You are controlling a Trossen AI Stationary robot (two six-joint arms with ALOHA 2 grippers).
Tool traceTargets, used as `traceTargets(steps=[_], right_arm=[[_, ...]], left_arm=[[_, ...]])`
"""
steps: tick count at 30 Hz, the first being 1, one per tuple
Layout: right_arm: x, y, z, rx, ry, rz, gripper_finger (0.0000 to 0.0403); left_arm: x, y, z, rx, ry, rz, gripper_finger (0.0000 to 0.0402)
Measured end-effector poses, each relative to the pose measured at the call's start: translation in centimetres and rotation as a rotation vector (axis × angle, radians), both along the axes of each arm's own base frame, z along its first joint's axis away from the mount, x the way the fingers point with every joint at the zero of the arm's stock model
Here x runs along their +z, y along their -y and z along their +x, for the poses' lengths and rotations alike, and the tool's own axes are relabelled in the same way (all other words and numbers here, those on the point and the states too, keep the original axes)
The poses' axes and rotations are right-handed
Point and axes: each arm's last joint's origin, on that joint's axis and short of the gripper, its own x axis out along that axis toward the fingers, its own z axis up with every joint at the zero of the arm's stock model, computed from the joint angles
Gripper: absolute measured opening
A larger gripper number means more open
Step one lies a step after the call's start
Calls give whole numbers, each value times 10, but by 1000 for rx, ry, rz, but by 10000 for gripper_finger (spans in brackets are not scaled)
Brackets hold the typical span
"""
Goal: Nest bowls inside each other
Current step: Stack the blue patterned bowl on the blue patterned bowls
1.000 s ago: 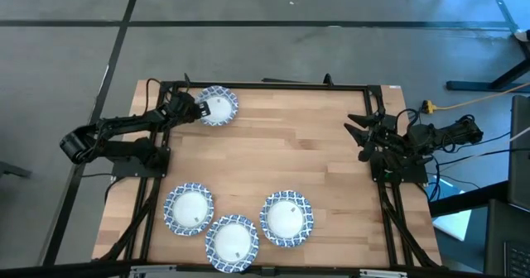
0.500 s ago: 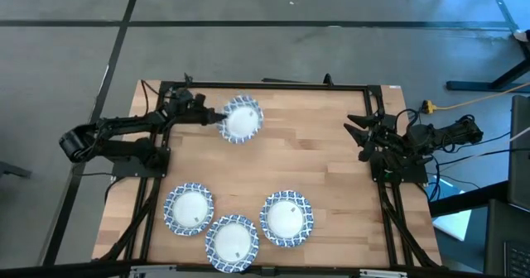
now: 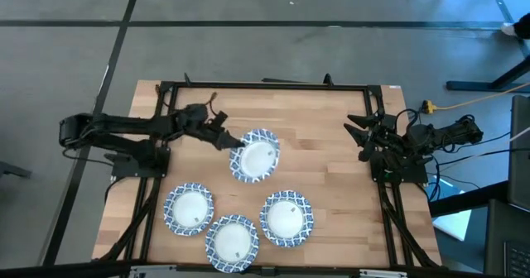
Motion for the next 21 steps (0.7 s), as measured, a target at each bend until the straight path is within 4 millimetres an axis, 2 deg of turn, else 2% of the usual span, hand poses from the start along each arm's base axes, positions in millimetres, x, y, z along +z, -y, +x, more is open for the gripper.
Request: traceTargets(steps=[5,10,14,21], right_arm=[[0,0,0,0,-1,0,182],[0,0,0,2,7,16,182],[0,0,0,3,12,27,182],[-2,0,0,2,-8,19,182]], left_arm=[[22,19,19,17,-193,91,0],[39,39,48,-58,-164,124,0],[36,57,71,-132,-193,124,0],[14,91,111,-234,-270,120,0]])
